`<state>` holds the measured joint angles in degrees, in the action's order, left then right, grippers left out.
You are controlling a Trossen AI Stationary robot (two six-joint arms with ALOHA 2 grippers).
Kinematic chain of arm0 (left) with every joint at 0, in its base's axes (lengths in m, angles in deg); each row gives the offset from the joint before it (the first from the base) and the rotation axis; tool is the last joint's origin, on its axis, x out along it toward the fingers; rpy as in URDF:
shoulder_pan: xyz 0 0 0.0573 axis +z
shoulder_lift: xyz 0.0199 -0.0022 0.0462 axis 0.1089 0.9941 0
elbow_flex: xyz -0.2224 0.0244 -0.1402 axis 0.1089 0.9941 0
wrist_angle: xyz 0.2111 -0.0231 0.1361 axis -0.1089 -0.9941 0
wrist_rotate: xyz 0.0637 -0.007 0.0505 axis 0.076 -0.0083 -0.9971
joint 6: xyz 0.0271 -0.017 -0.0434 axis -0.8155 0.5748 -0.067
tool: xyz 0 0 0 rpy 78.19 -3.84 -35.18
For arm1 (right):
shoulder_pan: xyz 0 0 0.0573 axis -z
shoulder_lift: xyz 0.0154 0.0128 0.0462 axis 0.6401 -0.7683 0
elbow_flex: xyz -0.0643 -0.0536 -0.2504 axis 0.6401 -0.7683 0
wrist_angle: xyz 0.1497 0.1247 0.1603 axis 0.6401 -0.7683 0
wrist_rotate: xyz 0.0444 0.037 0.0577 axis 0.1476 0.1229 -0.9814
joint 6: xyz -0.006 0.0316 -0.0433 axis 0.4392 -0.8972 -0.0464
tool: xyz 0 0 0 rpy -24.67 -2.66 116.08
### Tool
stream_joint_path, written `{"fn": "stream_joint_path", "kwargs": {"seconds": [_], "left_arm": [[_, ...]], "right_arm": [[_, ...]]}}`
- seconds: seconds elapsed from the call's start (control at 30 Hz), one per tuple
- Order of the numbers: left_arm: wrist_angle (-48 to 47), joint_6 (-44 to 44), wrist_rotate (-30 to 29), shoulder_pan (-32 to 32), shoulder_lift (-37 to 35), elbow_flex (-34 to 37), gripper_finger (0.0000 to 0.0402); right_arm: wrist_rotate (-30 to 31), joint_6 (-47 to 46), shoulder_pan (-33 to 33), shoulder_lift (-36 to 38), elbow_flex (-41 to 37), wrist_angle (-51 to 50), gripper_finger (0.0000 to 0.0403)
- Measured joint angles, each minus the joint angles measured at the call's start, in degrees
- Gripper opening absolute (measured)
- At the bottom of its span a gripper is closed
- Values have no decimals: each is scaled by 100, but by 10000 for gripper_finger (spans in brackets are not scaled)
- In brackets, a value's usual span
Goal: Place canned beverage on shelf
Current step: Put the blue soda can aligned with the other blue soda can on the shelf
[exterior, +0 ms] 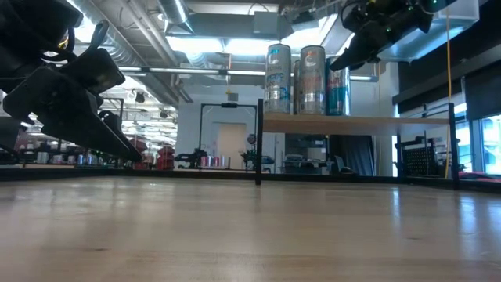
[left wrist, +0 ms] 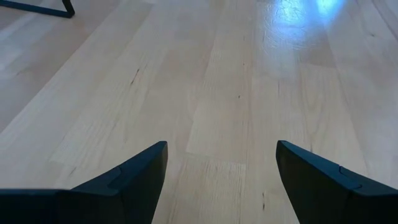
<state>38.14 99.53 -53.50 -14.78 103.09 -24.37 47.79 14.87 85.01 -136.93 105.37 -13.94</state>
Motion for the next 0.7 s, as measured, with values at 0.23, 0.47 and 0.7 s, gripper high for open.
{"fn": "stream_joint_path", "kwargs": {"seconds": [0.23, 0.47, 0.7], "left_arm": [[-1, 4, 2, 0, 0, 0, 285], [0, 33, 20, 0, 0, 0, 285], [0, 42, 26, 0, 0, 0, 285]], "right_arm": [[-48, -11, 219, -7, 0, -16, 196], [225, -224, 205, -20, -16, 43, 321], [230, -343, 208, 79, -17, 90, 389]]}}
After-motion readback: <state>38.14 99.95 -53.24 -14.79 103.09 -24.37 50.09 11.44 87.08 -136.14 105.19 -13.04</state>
